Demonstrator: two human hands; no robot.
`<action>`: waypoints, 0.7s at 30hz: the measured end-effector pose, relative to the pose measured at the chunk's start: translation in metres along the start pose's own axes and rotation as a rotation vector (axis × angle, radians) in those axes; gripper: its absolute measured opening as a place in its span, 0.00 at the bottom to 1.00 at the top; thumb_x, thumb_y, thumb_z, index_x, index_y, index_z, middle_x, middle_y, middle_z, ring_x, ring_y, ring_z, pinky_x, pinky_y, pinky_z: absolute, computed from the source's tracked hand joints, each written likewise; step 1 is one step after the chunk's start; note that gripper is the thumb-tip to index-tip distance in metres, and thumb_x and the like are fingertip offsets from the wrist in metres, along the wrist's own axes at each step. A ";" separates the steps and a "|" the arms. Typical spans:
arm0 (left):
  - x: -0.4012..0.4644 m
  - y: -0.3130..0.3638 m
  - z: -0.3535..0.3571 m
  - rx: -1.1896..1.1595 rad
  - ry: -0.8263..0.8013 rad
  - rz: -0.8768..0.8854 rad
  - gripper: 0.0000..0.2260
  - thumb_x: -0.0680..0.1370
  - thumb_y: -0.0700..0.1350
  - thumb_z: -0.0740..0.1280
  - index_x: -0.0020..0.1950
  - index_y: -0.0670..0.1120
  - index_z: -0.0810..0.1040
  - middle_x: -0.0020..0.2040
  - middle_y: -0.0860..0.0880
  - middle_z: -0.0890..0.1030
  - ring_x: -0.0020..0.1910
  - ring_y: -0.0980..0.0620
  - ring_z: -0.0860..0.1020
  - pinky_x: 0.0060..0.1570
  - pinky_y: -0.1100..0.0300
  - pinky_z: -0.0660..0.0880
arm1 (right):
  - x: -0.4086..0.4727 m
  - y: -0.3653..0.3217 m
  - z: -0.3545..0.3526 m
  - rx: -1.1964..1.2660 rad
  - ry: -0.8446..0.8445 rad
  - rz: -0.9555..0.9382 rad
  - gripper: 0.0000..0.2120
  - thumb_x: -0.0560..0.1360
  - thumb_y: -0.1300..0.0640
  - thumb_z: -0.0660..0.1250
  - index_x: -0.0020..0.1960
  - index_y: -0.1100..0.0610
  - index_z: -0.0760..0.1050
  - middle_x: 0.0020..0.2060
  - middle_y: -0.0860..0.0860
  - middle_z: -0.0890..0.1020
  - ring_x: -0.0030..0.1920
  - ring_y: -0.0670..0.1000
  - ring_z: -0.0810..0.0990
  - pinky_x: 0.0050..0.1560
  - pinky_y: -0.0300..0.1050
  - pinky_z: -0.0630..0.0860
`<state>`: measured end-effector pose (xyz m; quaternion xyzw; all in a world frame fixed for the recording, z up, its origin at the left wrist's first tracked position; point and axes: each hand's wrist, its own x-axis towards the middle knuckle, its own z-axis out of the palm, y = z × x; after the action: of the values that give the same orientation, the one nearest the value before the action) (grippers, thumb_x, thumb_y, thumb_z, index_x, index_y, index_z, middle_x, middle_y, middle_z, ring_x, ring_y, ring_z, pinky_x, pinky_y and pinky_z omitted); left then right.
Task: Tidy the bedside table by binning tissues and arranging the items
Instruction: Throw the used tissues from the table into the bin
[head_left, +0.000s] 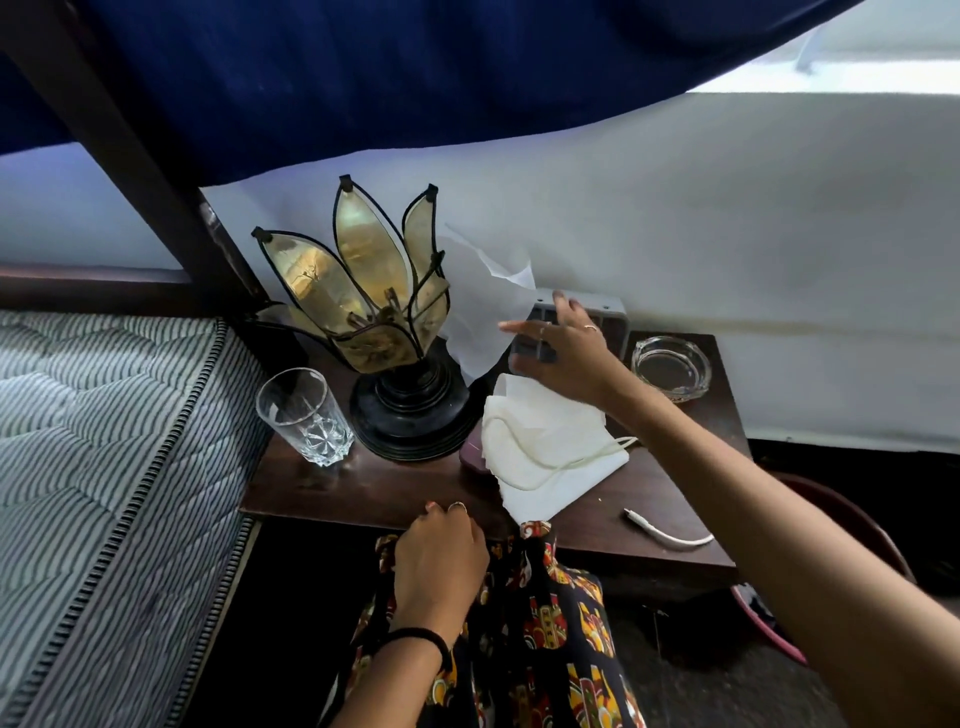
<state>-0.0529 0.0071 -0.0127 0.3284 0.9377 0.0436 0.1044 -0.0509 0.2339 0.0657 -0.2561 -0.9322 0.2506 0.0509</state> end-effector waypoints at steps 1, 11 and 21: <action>0.000 -0.001 0.000 -0.003 -0.001 0.009 0.14 0.80 0.49 0.53 0.52 0.47 0.77 0.52 0.48 0.79 0.50 0.48 0.79 0.42 0.57 0.73 | 0.008 -0.006 0.003 0.033 -0.004 0.035 0.23 0.75 0.47 0.66 0.69 0.39 0.67 0.76 0.63 0.52 0.76 0.64 0.46 0.74 0.61 0.52; 0.001 -0.010 0.005 -0.025 0.006 0.046 0.14 0.80 0.49 0.52 0.51 0.47 0.77 0.51 0.48 0.79 0.49 0.49 0.79 0.39 0.60 0.70 | 0.026 -0.033 0.002 0.612 0.275 0.147 0.23 0.73 0.67 0.65 0.68 0.59 0.72 0.63 0.53 0.78 0.56 0.52 0.80 0.63 0.47 0.75; -0.005 -0.006 0.001 -0.075 -0.060 -0.020 0.15 0.81 0.50 0.52 0.58 0.47 0.76 0.63 0.46 0.76 0.58 0.48 0.77 0.48 0.56 0.74 | -0.028 -0.002 -0.042 1.178 0.478 0.274 0.18 0.74 0.70 0.63 0.62 0.59 0.76 0.53 0.54 0.82 0.51 0.53 0.82 0.55 0.47 0.79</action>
<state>-0.0519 -0.0007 -0.0133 0.3159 0.9352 0.0680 0.1450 -0.0187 0.2368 0.1040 -0.3504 -0.5608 0.6602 0.3562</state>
